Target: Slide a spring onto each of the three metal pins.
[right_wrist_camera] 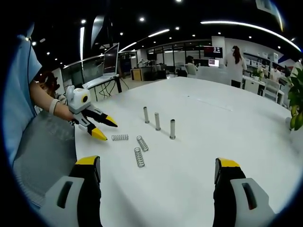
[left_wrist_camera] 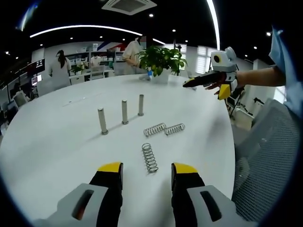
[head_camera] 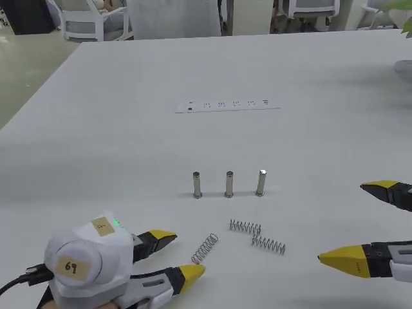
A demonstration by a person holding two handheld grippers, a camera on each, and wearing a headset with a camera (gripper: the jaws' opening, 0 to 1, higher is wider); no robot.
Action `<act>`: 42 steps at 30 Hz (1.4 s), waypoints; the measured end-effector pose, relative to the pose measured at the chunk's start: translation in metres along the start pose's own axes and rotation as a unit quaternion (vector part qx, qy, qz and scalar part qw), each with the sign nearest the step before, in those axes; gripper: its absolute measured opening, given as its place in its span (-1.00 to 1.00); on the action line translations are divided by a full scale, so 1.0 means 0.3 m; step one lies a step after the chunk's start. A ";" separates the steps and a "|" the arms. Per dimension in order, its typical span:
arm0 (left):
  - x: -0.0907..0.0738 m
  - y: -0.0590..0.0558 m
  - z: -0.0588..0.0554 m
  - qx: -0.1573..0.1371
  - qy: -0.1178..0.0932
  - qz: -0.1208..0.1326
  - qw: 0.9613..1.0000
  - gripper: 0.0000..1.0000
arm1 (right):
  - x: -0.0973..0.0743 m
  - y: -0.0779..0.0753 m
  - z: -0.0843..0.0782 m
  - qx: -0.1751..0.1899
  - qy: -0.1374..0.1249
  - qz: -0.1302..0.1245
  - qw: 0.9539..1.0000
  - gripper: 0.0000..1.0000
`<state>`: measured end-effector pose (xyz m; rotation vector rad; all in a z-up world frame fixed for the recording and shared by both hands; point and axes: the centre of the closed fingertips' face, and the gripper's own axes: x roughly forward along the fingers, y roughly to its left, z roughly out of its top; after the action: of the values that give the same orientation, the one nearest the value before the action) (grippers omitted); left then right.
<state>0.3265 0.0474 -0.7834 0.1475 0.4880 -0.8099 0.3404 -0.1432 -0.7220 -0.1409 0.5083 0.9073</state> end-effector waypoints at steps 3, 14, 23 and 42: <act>0.002 -0.003 0.004 -0.002 -0.005 0.002 1.000 -0.50 | -0.005 0.000 -0.003 0.002 0.000 -0.001 1.000 0.99; 0.036 -0.018 -0.016 -0.009 0.004 0.002 1.000 -0.71 | -0.009 0.002 -0.005 0.004 0.000 -0.001 1.000 0.99; 0.052 -0.018 -0.035 -0.014 0.009 0.006 1.000 -0.76 | -0.015 0.000 -0.008 0.006 0.001 -0.003 1.000 0.99; 0.046 -0.010 -0.036 -0.013 0.002 0.014 1.000 -0.94 | -0.012 0.013 -0.013 0.008 0.003 0.001 1.000 0.99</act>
<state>0.3286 0.0395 -0.7994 0.1308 0.4983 -0.7760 0.3341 -0.1446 -0.7233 -0.1289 0.5217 0.9045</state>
